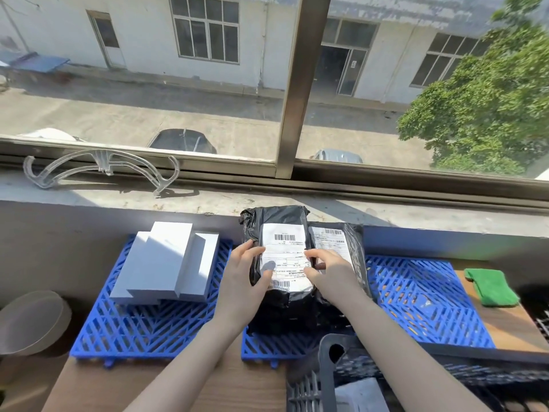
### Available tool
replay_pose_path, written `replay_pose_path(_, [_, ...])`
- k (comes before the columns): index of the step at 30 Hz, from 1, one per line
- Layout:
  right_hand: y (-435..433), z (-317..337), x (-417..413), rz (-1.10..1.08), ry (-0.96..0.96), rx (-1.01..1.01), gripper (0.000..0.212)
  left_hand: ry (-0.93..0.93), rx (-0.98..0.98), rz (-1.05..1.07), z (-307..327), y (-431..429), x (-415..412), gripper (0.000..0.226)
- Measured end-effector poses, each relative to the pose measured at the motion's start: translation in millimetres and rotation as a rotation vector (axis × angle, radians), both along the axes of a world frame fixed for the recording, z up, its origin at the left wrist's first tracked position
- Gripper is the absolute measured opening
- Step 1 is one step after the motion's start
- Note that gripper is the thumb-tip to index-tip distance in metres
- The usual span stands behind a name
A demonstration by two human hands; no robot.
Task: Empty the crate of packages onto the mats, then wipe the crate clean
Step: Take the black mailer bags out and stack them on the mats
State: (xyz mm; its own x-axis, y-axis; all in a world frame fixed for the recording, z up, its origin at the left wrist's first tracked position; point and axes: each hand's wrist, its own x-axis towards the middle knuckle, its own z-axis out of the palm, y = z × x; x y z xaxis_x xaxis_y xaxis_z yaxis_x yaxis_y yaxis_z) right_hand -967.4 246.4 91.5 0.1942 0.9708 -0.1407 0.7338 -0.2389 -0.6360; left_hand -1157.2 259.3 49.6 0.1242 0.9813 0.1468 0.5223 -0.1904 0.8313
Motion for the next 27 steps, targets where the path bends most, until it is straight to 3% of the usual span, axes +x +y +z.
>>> replay_pose_path(4, [0,0,-2,-0.010,-0.039,0.015,0.020,0.019,0.045,-0.016,2,-6,-3,0.033])
replay_pose_path(15, [3,-2,-3,0.127,-0.018,-0.082,0.034,0.167,-0.064,-0.079,10,2,-9,0.031])
replay_pose_path(20, [5,15,-7,0.059,-0.074,0.078,0.031,0.186,0.016,-0.036,30,-1,-12,0.025])
replay_pose_path(27, [-39,54,15,0.055,0.079,0.325,0.028,0.070,0.094,-0.038,79,-47,17,0.026])
